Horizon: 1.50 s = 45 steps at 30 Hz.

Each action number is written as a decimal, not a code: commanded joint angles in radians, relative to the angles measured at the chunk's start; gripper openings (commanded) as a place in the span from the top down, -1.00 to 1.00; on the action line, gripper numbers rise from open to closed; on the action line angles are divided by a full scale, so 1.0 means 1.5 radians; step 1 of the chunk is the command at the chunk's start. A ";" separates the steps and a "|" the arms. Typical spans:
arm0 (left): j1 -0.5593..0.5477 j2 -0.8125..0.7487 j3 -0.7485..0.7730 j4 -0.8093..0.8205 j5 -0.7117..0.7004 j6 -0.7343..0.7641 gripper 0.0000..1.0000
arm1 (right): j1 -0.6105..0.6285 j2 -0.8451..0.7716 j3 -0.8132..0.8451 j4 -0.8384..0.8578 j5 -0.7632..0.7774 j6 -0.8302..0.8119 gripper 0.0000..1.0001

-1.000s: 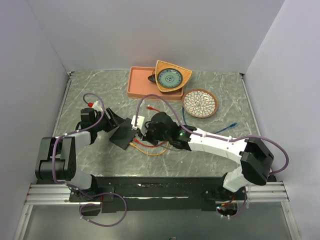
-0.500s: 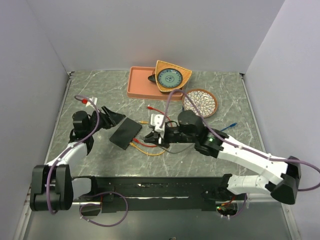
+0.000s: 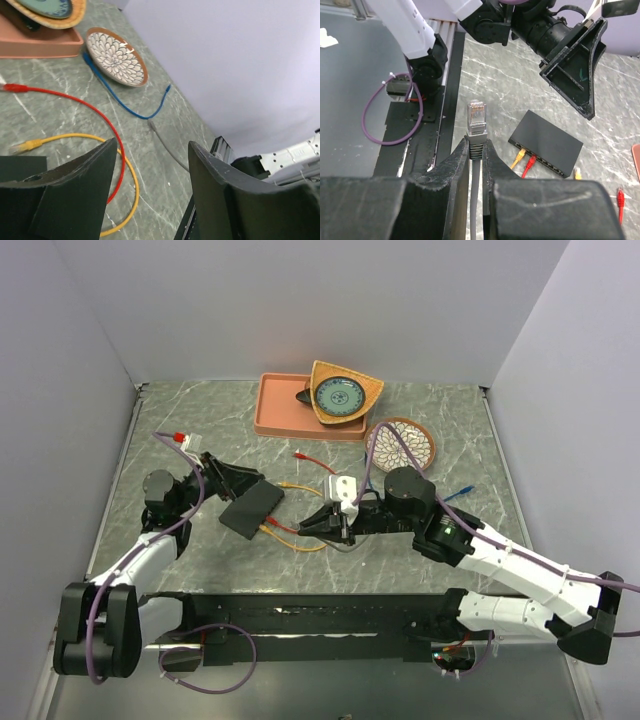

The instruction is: Insert the plug into the switch port

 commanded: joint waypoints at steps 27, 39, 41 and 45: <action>-0.065 -0.132 0.037 0.149 0.119 -0.062 -0.27 | -0.262 0.193 -0.029 0.420 -0.543 0.353 1.00; -0.203 -0.174 0.128 -0.008 0.122 0.050 -0.17 | -0.280 0.408 0.000 1.171 -0.624 1.038 1.00; -0.216 -0.176 0.136 -0.036 0.108 0.066 -0.13 | -0.279 0.406 -0.005 1.172 -0.619 1.033 1.00; -0.228 -0.164 0.141 -0.052 0.083 0.079 -0.08 | -0.280 0.397 -0.014 1.171 -0.612 1.029 1.00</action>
